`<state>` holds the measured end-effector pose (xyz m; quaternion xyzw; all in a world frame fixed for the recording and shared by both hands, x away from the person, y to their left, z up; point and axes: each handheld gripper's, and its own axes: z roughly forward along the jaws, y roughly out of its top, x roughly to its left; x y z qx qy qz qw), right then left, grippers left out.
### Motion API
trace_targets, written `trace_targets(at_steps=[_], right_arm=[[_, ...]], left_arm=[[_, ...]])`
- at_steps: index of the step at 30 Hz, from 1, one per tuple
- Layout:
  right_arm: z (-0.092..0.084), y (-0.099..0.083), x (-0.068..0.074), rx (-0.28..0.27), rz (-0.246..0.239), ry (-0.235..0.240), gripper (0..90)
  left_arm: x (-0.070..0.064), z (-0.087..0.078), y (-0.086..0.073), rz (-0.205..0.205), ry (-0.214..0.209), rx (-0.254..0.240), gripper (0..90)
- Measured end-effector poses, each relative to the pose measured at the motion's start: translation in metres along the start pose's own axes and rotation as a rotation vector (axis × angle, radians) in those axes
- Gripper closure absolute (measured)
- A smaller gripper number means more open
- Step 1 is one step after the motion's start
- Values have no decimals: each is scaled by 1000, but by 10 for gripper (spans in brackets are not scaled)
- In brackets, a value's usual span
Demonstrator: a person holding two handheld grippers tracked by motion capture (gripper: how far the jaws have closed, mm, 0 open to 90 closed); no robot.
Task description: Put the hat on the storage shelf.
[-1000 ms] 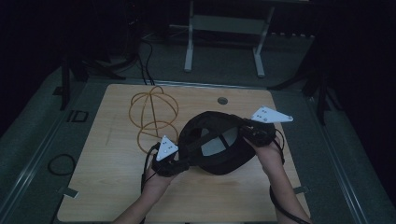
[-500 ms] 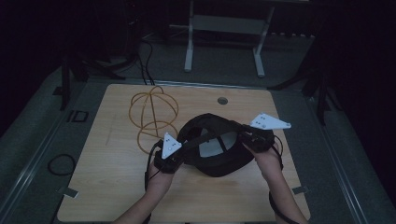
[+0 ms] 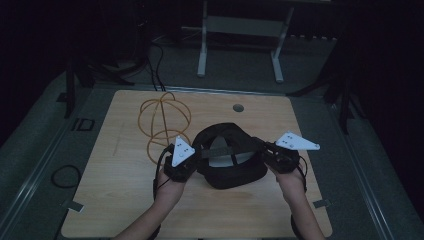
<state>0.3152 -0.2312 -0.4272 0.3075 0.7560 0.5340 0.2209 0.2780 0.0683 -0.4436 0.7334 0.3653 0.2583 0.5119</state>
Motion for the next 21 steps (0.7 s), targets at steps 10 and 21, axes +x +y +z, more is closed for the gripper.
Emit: trace_targets(at_steps=[10, 21], right_arm=[[-11, -8, 7, 11, -2, 30, 484], [-35, -43, 24, 85, 24, 97, 365]], left_arm=[[1, -1, 15, 33, 15, -19, 893], [-5, -6, 26, 66, 8, -36, 893]])
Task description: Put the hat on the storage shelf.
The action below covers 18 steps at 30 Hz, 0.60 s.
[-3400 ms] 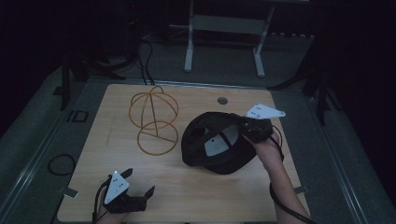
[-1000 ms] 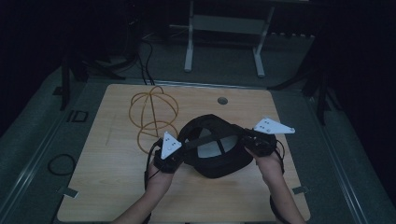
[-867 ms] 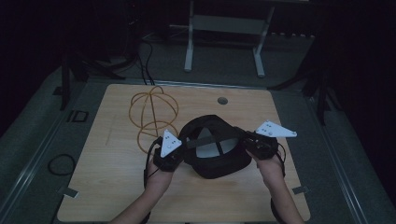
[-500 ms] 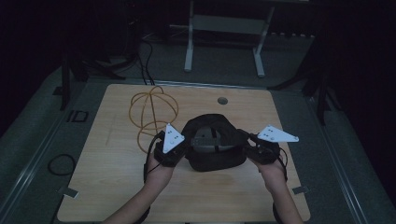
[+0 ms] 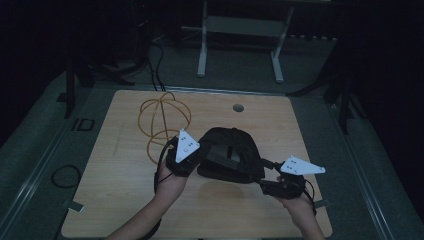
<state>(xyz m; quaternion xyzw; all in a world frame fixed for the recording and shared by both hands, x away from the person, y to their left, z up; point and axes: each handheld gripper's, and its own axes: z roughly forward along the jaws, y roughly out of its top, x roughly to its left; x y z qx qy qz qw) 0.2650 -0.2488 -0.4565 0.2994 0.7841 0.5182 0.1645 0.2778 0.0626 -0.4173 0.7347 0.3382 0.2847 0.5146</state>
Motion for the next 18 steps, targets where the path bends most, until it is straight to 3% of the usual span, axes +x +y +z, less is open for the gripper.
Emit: trace_targets(at_steps=[7, 9, 11, 13, 14, 18], right_arm=[[-24, -17, 5, -22, 41, 1, 377], [-33, -17, 5, -34, 35, 3, 428], [-42, -15, 5, -48, 11, 0, 459], [-49, -10, 5, -62, -9, -4, 494], [-52, -7, 5, -69, -18, -4, 503], [-61, 7, 3, -90, -65, -30, 517]], left_arm=[[3, -5, 3, 38, -17, -21, 892], [5, -7, 3, 50, -38, -31, 892], [7, -9, 4, 75, -57, -42, 892], [10, -11, 4, 86, -109, -59, 892], [10, -13, 4, 109, -108, -63, 891], [14, -19, 5, 166, -185, -77, 891]])
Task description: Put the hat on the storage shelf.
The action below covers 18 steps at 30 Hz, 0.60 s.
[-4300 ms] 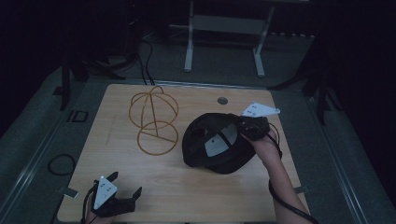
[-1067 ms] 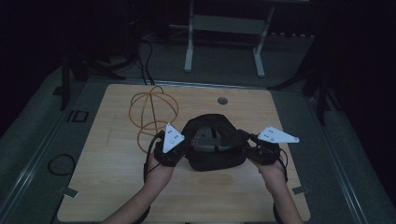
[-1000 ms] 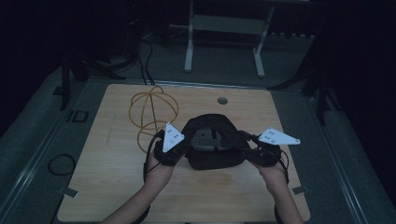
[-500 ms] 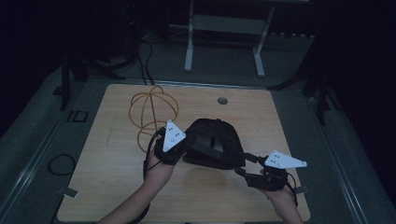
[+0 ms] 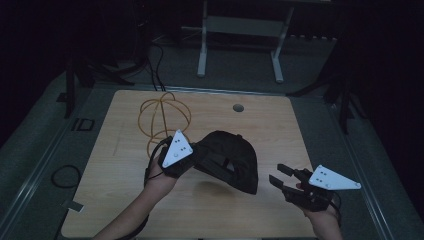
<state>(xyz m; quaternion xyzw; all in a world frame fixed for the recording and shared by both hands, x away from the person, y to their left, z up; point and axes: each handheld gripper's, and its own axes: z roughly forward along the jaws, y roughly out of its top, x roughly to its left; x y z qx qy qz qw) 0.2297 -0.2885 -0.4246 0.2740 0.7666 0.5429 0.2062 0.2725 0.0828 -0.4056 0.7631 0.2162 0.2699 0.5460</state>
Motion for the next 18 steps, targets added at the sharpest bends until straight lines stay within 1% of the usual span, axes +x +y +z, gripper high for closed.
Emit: trace_targets(at_steps=[1, 2, 3, 4, 6, 7, 8, 9, 10, 11, 12, 13, 14, 18], right_arm=[[-1, 4, -1, -3, -3, 1, 531], [-2, 8, -2, -10, -12, 6, 537], [-2, 12, -2, -12, -23, 4, 546], [-2, 16, -2, -12, -33, 13, 553], [-2, 24, 2, -23, -56, 35, 555], [-1, 28, 4, -25, -71, 49, 564], [1, 32, 7, -23, -92, 65, 564], [2, 35, 10, -23, -107, 78, 564], [4, 39, 13, -22, -124, 100, 559], [5, 41, 15, -22, -140, 114, 552], [7, 44, 18, -22, -157, 130, 549], [9, 46, 21, -17, -169, 148, 538], [10, 48, 23, -17, -184, 172, 536], [18, 55, 34, 1, -238, 232, 519]], left_arm=[[0, -2, 0, 15, -29, -15, 891], [0, -3, 0, 32, -39, -11, 891], [1, -4, 0, 41, -60, -8, 891], [1, -6, 0, 50, -87, -18, 891], [3, -8, -1, 68, -127, -14, 891], [3, -10, -2, 82, -157, -33, 891], [4, -12, -2, 90, -185, -41, 891], [4, -12, -2, 90, -185, -41, 891], [5, -16, -2, 105, -218, -51, 891], [5, -16, -2, 105, -218, -51, 891], [7, -18, -3, 108, -251, -57, 891], [7, -18, -3, 108, -251, -57, 891], [7, -20, -3, 105, -290, -56, 891], [3, -21, -4, 119, -341, -52, 891]])
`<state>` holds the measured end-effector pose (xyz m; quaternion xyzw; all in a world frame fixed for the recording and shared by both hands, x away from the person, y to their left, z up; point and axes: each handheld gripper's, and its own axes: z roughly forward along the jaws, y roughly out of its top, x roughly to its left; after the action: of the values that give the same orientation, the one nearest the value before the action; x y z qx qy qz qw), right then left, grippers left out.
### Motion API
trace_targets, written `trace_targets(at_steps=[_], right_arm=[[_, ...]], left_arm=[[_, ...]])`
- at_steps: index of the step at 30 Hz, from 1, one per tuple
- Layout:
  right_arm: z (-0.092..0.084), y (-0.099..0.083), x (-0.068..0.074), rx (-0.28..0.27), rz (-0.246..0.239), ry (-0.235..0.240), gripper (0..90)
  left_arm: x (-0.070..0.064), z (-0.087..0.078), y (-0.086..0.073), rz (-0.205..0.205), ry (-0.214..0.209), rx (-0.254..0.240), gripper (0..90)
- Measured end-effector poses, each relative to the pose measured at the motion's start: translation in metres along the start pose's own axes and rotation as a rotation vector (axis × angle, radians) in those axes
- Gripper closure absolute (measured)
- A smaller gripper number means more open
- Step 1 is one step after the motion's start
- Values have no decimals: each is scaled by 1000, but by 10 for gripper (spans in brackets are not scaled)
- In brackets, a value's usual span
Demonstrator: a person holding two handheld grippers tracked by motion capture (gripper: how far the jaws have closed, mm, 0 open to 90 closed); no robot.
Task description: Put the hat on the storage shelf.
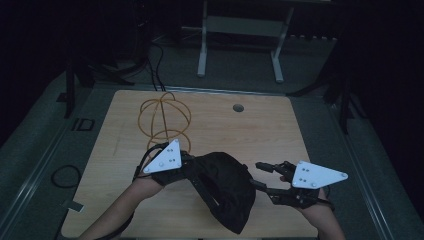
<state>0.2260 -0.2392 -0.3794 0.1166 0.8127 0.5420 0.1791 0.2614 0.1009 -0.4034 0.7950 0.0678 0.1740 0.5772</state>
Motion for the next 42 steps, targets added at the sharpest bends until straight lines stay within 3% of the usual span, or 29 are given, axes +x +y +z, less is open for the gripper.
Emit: trace_targets(at_steps=[6, 13, 17, 20, 23, 27, 33, 38, 42], right_arm=[[16, 4, 4, 28, -34, 68, 484], [30, 6, 8, 50, -61, 130, 460], [25, 9, 8, 22, -59, 131, 431], [30, 9, 9, 59, -58, 116, 399], [36, 7, 8, 80, -52, 105, 415], [39, 6, 8, 73, -55, 85, 454], [43, 6, 7, 75, -57, 49, 467], [48, 5, 5, 67, -36, 23, 596], [50, 6, 5, 78, -46, -12, 832]], left_arm=[[-5, 4, 2, -1, -33, -2, 891], [-4, 6, 4, -12, -29, -16, 890], [-3, 5, 4, -29, -28, -31, 891], [-6, 5, 5, -25, -23, -40, 891], [-5, 6, 5, -32, -17, -44, 891], [-2, 6, 4, -66, -25, -68, 891], [-2, 6, 4, -77, -26, -82, 891], [0, 5, 3, -86, -23, -96, 890], [0, 5, 3, -101, -28, -102, 890]])
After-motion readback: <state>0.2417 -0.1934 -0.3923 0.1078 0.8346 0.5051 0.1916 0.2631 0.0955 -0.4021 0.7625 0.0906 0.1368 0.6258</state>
